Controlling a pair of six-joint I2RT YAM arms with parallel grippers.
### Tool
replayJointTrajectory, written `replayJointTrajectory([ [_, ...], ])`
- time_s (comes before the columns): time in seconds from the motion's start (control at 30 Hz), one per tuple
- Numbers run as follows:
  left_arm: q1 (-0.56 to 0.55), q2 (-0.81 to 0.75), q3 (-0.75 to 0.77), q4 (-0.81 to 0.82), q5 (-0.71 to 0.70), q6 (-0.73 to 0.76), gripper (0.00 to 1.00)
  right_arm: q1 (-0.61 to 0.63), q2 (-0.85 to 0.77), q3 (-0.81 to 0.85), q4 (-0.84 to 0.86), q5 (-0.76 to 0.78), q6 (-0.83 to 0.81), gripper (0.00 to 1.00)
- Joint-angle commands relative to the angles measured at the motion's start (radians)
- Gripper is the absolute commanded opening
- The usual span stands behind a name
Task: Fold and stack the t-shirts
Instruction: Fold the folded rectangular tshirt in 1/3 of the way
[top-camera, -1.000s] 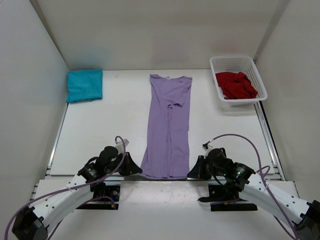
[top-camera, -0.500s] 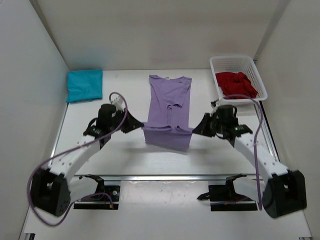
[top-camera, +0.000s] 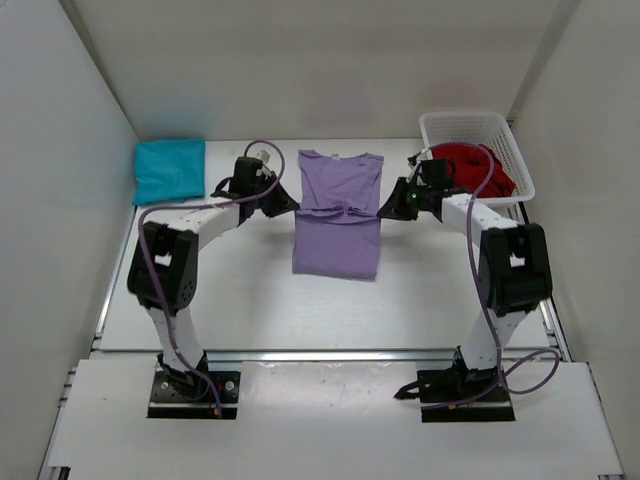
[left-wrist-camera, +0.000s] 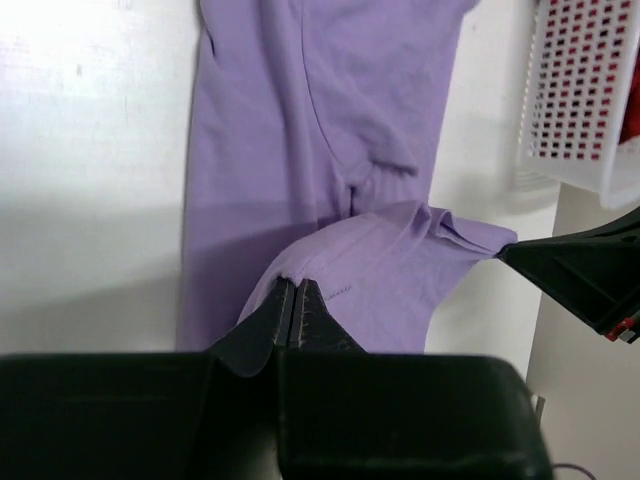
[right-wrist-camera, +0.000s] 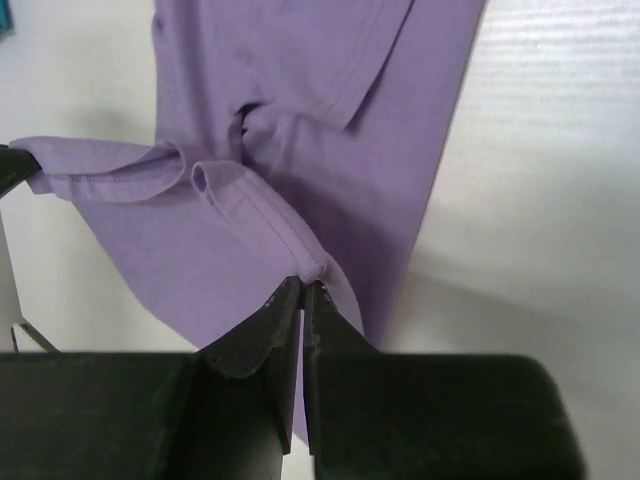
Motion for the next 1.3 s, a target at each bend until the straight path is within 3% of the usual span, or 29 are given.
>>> replayJointTrajectory([
  [0.0, 0.006, 0.084, 0.126, -0.033, -0.024, 0.026, 0.00, -0.028, 0.093, 0.098, 0.039, -0.034, -0.024, 0.00],
  [0.1, 0.014, 0.174, 0.206, -0.048, -0.039, 0.028, 0.05, -0.040, 0.159, 0.140, 0.053, -0.044, -0.014, 0.00],
  [0.2, 0.028, 0.219, 0.235, -0.015, -0.014, 0.003, 0.20, -0.048, 0.197, 0.164, 0.048, -0.022, -0.018, 0.00],
  [0.33, 0.037, 0.216, 0.254, 0.011, 0.013, -0.020, 0.48, -0.071, 0.193, 0.174, 0.071, -0.058, 0.002, 0.22],
  [0.4, 0.035, 0.158, 0.215, 0.045, -0.003, -0.023, 0.49, -0.068, 0.153, 0.171, 0.073, -0.042, 0.000, 0.36],
  [0.53, -0.024, -0.030, 0.044, 0.129, -0.087, -0.006, 0.46, -0.052, 0.018, 0.065, 0.114, 0.048, 0.009, 0.43],
  [0.6, -0.072, -0.077, -0.022, 0.165, -0.093, -0.003, 0.45, -0.019, -0.016, 0.021, 0.151, 0.050, 0.020, 0.21],
  [0.7, -0.121, -0.065, -0.107, 0.227, -0.078, -0.035, 0.43, 0.038, 0.028, 0.019, 0.146, 0.013, 0.010, 0.00],
  [0.9, -0.106, 0.125, -0.018, 0.177, -0.010, -0.043, 0.32, 0.110, 0.133, 0.066, 0.119, 0.001, -0.018, 0.00],
  [1.27, -0.067, 0.334, 0.278, 0.108, 0.000, -0.023, 0.34, 0.070, 0.341, 0.289, 0.062, 0.031, -0.024, 0.00],
])
